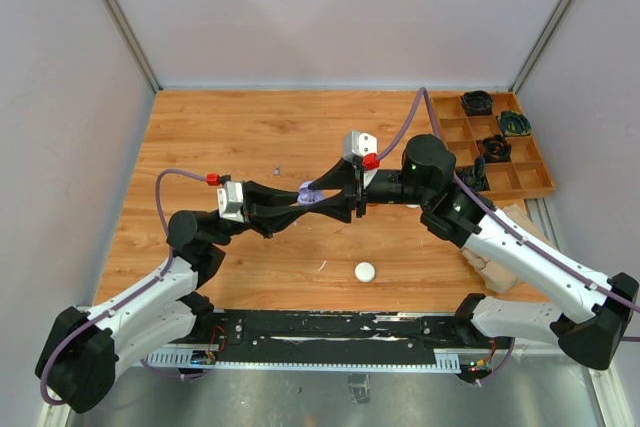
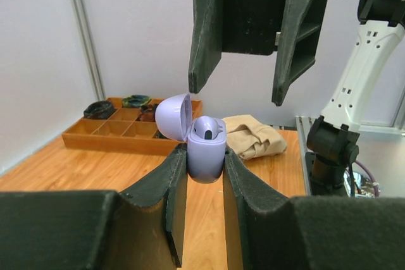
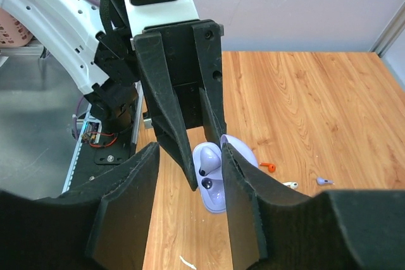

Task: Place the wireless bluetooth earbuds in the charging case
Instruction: Place the earbud in the charging case.

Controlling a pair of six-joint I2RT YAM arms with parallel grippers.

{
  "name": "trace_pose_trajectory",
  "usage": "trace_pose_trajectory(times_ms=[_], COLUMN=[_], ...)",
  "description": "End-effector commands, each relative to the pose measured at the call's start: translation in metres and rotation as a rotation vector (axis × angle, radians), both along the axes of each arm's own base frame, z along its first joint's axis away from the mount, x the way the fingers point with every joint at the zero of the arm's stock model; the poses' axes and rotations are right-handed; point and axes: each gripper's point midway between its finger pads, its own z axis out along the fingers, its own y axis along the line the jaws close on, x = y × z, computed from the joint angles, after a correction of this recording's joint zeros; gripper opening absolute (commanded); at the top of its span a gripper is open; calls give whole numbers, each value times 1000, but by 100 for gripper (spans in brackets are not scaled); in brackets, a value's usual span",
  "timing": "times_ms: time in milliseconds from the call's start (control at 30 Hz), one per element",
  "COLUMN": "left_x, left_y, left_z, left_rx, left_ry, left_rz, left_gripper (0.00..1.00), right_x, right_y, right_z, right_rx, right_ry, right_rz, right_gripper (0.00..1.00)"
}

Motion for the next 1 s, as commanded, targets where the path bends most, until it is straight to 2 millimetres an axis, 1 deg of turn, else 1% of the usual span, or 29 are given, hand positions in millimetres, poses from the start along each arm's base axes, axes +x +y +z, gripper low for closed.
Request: trace_pose_trajectory(times_ms=[0,167,333,500,733,800,967], left_x=[2,5,4,1,-8,-10,-14], left_y=[6,8,12,11,7,7,6], left_z=[5,7,13,18,22,22,24], left_rx=[-42,-62,-103,-118,-120,-117,-118], left_ry=[-11,-7,-9,-7,-7,-7,-3], left_rz=[39,63,71,46,-15,-28,-48], left_gripper=[0,0,0,0,0,0,0], right_x=[-2,8,15,15,24,25,18], right_y=[-6,-22,-35,-33,-26,-25,-20], right_z=[16,13,2,-12,-28,-29,-22], right_rx=[13,5,4,48,82,101,151], right_ry=[-77,-116,-129,-137,-117,-114,-112], right_rz=[-18,-109,-173,-165,-160,-150,-96], right_gripper=[46,50,51,49,44,44,43])
